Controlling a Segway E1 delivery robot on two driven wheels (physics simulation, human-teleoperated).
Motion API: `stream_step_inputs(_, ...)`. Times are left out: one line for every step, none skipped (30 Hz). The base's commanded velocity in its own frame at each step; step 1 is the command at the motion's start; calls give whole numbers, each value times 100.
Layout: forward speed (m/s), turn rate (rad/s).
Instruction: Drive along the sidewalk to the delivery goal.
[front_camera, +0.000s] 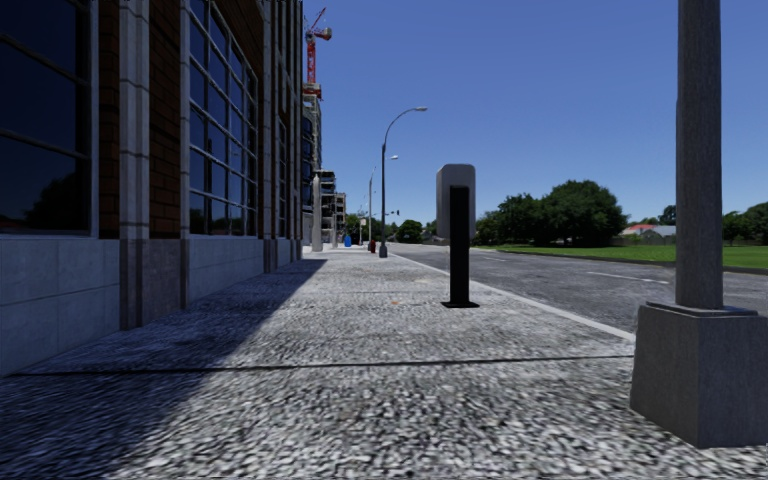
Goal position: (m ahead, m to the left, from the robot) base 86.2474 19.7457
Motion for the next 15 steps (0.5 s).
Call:
stream_step_inputs(200,41)
stream_step_inputs(200,41)
stream_step_inputs(200,41)
stream_step_inputs(200,41)
stream_step_inputs(200,43)
stream_step_inputs(200,46)
stream_step_inputs(200,46)
stream_step_inputs(200,51)
stream_step_inputs(200,52)
stream_step_inputs(200,52)
stream_step_inputs(200,52)
stream_step_inputs(200,52)
stream_step_inputs(200,44)
stream_step_inputs(200,0)
stream_step_inputs(200,0)
